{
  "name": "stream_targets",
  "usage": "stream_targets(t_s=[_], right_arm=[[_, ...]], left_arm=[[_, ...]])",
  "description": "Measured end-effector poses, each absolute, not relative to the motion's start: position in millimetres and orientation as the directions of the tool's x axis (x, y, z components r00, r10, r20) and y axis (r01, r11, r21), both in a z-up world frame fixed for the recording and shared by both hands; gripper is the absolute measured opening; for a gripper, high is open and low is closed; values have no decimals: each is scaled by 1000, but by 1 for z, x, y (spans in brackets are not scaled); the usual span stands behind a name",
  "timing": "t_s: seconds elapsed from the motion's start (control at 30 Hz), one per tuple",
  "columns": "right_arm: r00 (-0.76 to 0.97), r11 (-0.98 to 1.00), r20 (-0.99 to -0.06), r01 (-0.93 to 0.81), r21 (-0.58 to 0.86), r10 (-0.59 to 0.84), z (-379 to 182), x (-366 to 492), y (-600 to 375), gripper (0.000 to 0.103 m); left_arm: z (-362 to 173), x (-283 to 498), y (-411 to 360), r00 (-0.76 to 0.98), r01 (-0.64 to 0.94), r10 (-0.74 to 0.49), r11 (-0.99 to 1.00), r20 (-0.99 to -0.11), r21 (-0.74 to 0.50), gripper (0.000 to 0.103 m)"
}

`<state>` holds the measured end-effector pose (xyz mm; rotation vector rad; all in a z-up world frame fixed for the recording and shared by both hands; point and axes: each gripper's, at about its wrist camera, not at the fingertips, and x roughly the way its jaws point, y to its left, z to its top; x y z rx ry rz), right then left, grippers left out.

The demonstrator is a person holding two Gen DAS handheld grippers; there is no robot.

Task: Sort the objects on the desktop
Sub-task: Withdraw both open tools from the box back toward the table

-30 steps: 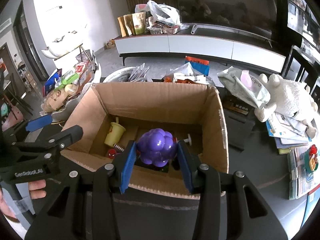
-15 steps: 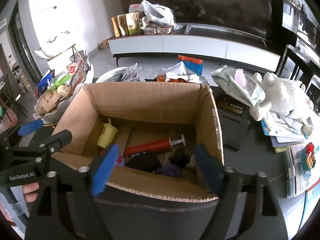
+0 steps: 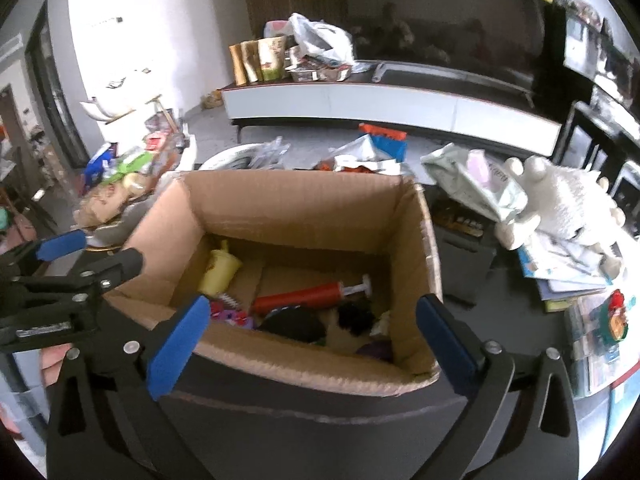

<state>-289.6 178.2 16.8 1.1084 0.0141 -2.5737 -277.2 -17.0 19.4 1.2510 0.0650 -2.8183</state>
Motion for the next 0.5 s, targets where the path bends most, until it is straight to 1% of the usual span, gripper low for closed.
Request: stream_targets(t_s=[0.07,0.23,0.5], right_arm=[[-640,-940,-702,317,128,-312,18,-286,178,102],[-675,-948,-683,304,89,-281,23,-273,179,102],[-690,-949,-665,300,94,-284,30,-253,186,102]], left_arm=[[20,-276,-16,-669,69,-35,-998,-742,-15,102],[21,-270,-14,-672,62,-36,-998,-740,-8,102],[23,-258,-9,-673,48,-36,-999,-739,5,102]])
